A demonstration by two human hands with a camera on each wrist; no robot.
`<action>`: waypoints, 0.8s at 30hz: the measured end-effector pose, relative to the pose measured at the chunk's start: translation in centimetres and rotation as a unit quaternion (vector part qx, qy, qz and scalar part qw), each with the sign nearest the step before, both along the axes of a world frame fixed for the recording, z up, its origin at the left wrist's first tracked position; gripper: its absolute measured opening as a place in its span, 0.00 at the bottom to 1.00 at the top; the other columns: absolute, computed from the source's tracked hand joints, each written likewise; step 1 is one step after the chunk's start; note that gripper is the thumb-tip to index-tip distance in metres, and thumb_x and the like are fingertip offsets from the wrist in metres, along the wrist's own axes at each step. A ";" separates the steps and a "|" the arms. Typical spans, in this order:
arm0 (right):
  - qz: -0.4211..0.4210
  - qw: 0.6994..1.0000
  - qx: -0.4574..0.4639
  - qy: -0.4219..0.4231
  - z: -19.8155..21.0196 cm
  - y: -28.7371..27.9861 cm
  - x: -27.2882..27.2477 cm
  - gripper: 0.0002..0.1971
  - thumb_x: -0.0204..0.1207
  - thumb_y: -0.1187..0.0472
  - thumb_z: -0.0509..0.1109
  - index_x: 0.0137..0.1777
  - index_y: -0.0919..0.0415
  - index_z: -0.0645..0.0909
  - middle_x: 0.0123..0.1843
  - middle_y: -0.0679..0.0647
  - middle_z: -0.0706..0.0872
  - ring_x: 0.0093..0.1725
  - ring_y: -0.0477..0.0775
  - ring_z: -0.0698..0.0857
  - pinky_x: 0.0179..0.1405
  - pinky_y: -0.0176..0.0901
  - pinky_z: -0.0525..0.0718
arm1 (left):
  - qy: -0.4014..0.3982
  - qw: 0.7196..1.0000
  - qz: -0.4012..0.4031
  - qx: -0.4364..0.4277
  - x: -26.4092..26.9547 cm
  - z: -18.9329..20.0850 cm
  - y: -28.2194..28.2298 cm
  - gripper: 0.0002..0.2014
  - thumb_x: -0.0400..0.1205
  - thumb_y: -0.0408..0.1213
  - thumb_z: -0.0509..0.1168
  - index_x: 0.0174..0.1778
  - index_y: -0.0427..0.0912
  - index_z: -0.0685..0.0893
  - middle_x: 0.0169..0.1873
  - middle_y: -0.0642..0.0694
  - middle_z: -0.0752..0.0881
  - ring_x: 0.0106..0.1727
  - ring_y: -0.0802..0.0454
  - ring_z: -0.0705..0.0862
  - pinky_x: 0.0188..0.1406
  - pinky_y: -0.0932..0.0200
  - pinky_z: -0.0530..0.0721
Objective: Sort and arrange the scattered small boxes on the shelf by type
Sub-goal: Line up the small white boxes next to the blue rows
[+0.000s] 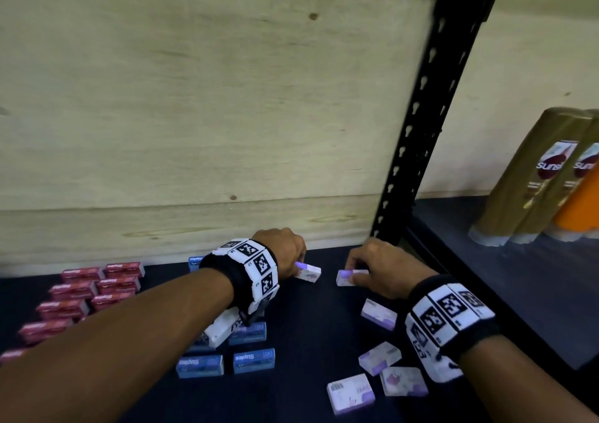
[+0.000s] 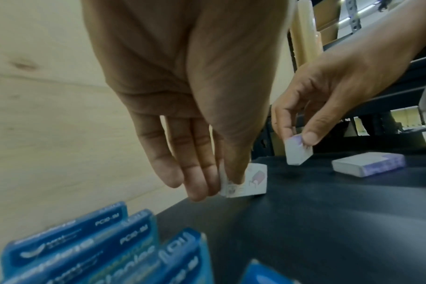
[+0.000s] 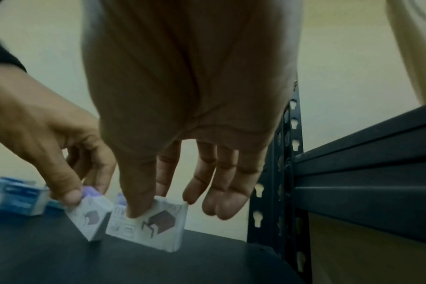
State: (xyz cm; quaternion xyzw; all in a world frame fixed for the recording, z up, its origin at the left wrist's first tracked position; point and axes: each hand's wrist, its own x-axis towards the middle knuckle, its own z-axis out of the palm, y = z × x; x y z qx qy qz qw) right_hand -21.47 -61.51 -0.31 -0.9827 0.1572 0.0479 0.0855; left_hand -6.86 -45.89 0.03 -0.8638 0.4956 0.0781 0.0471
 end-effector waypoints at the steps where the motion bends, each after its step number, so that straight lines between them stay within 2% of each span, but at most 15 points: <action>1: -0.004 1.000 -0.015 -0.001 0.0 -0.3 0.7 0.04 0.78 0.49 0.72 0.51 0.44 0.83 0.53 0.46 0.74 0.60 0.52 0.80 0.59 0.49 0.81 | -0.005 1.000 0.009 -0.001 0.4 0.0 -0.2 0.12 0.81 0.48 0.68 0.58 0.52 0.85 0.56 0.48 0.84 0.55 0.45 0.83 0.44 0.57 0.78; 4: -0.011 0.999 -0.043 0.011 -0.1 -0.8 3.1 0.05 0.79 0.51 0.71 0.53 0.45 0.84 0.53 0.47 0.75 0.60 0.54 0.81 0.50 0.44 0.76 | -0.019 0.999 0.029 -0.007 1.7 -0.2 -0.9 0.15 0.81 0.50 0.67 0.60 0.49 0.84 0.57 0.47 0.83 0.56 0.44 0.83 0.44 0.55 0.76; 6: -0.017 0.998 -0.054 0.010 -0.1 -1.1 4.6 0.06 0.79 0.52 0.71 0.54 0.45 0.85 0.54 0.48 0.79 0.59 0.56 0.83 0.47 0.43 0.74 | -0.027 0.999 0.038 -0.006 2.4 -0.4 -1.2 0.16 0.81 0.50 0.66 0.61 0.47 0.83 0.58 0.46 0.82 0.56 0.44 0.82 0.44 0.55 0.75; 9: -0.021 0.998 -0.067 0.003 -0.3 -1.3 6.5 0.08 0.77 0.51 0.72 0.55 0.44 0.85 0.60 0.49 0.84 0.59 0.56 0.84 0.48 0.43 0.76 | -0.030 0.999 0.038 -0.008 3.1 -0.9 -1.5 0.16 0.81 0.48 0.66 0.62 0.45 0.82 0.59 0.44 0.82 0.57 0.44 0.82 0.47 0.54 0.77; 18: -0.027 0.995 -0.089 0.037 -0.8 -1.1 8.2 0.11 0.79 0.53 0.71 0.61 0.43 0.85 0.64 0.51 0.86 0.62 0.57 0.84 0.51 0.44 0.77 | -0.013 0.999 0.040 -0.001 3.8 -1.7 -1.9 0.15 0.81 0.45 0.68 0.61 0.44 0.82 0.59 0.43 0.81 0.56 0.43 0.82 0.50 0.52 0.81; 24: -0.035 0.995 -0.089 0.028 0.6 -1.0 6.8 0.16 0.78 0.52 0.72 0.64 0.45 0.80 0.65 0.52 0.84 0.63 0.58 0.83 0.54 0.45 0.78 | -0.031 0.999 0.043 -0.002 3.1 0.7 -0.8 0.18 0.78 0.51 0.71 0.61 0.47 0.82 0.59 0.46 0.82 0.58 0.45 0.82 0.53 0.52 0.82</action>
